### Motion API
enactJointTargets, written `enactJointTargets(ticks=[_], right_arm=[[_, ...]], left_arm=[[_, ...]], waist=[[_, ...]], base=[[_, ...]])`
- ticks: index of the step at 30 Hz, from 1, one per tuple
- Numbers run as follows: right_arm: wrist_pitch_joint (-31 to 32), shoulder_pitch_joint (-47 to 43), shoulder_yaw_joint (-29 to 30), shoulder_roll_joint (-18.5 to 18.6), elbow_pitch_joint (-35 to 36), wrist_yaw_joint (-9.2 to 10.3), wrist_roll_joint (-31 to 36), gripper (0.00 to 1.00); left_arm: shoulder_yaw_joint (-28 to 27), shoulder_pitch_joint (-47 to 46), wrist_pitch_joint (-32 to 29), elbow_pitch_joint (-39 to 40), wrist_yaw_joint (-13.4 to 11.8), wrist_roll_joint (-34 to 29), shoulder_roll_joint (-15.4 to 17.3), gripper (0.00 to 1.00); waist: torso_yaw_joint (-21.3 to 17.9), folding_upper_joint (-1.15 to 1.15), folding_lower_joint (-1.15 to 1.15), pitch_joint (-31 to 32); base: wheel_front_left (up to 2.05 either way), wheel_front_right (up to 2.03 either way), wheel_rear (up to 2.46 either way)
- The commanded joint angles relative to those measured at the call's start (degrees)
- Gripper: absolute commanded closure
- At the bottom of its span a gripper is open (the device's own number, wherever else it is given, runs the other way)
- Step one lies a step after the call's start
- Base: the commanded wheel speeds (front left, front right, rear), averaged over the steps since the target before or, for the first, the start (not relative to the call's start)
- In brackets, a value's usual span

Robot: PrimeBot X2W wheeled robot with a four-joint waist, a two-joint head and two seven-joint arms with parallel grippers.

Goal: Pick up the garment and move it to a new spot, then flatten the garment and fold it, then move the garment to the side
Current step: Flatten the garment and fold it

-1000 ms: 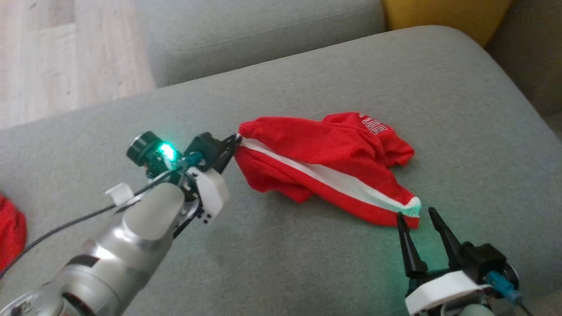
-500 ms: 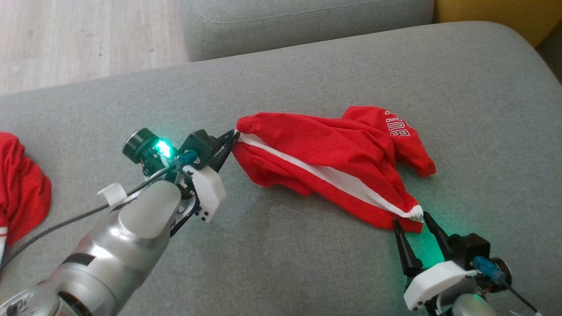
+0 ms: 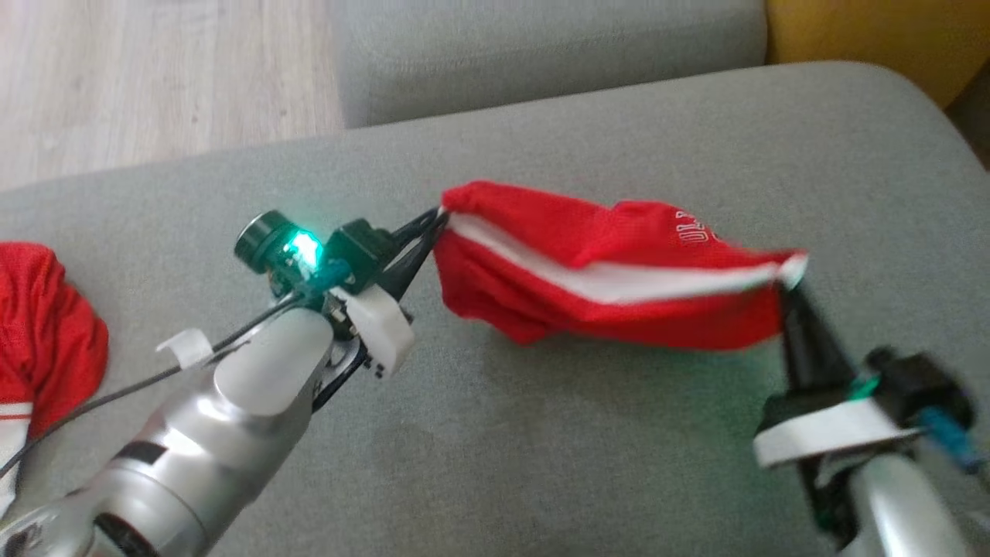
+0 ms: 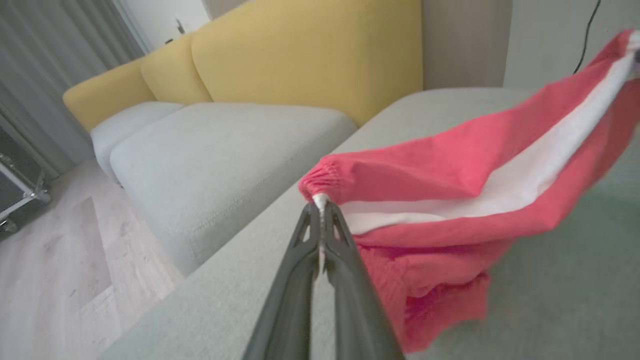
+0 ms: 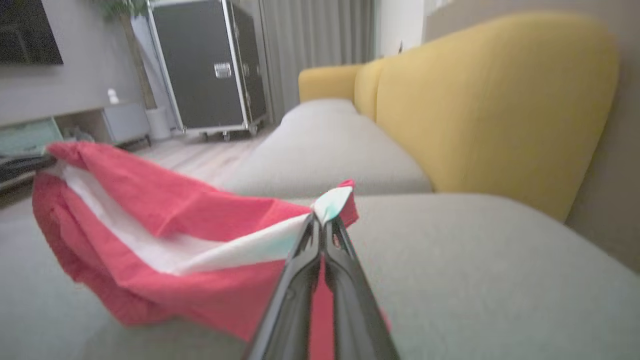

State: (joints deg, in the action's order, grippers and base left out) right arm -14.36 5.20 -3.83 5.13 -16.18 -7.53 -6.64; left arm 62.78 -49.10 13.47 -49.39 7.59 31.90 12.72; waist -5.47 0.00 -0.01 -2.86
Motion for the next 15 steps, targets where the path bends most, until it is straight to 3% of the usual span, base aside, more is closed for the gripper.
enactJointTargets(ticks=[1, 4, 7, 10, 15], right_arm=[[-0.6, 2.4, -0.1, 2.1, 6.1, 0.04, -0.1, 1.0], [-0.6, 6.7, 1.2, 6.5, 12.5, 0.04, -0.1, 1.0], [-0.6, 13.8, 3.2, 11.7, 14.1, 0.04, -2.2, 1.0], [0.4, 23.8, 2.9, 17.7, 10.7, 0.04, -5.1, 1.0], [2.8, 41.6, -1.5, 23.3, 0.6, 0.04, -11.7, 1.0]], left_arm=[[-2.6, -4.9, 1.0, 3.7, -0.1, 1.3, 2.7, 1.0], [-4.4, -8.5, 1.3, 9.2, -0.1, 2.4, 5.3, 1.0], [-5.8, -12.6, 1.4, 14.5, -0.1, 3.5, 7.6, 1.0], [-5.9, -17.5, 0.2, 17.4, -0.1, 5.1, 9.3, 1.0], [-5.4, -27.4, 0.3, 17.2, -0.1, 7.2, 9.3, 1.0]], waist=[[-0.1, 0.0, 0.01, 0.7], [-0.1, 0.0, 0.01, 0.4], [-0.2, 0.0, 0.01, -0.9], [-0.2, 0.0, 0.01, -3.7], [0.1, 0.0, 0.01, -9.6]], base=[[0.0, 0.0, 0.0], [0.0, 0.0, 0.0], [0.0, 0.0, 0.0], [0.0, 0.0, 0.0], [0.0, 0.0, 0.0]])
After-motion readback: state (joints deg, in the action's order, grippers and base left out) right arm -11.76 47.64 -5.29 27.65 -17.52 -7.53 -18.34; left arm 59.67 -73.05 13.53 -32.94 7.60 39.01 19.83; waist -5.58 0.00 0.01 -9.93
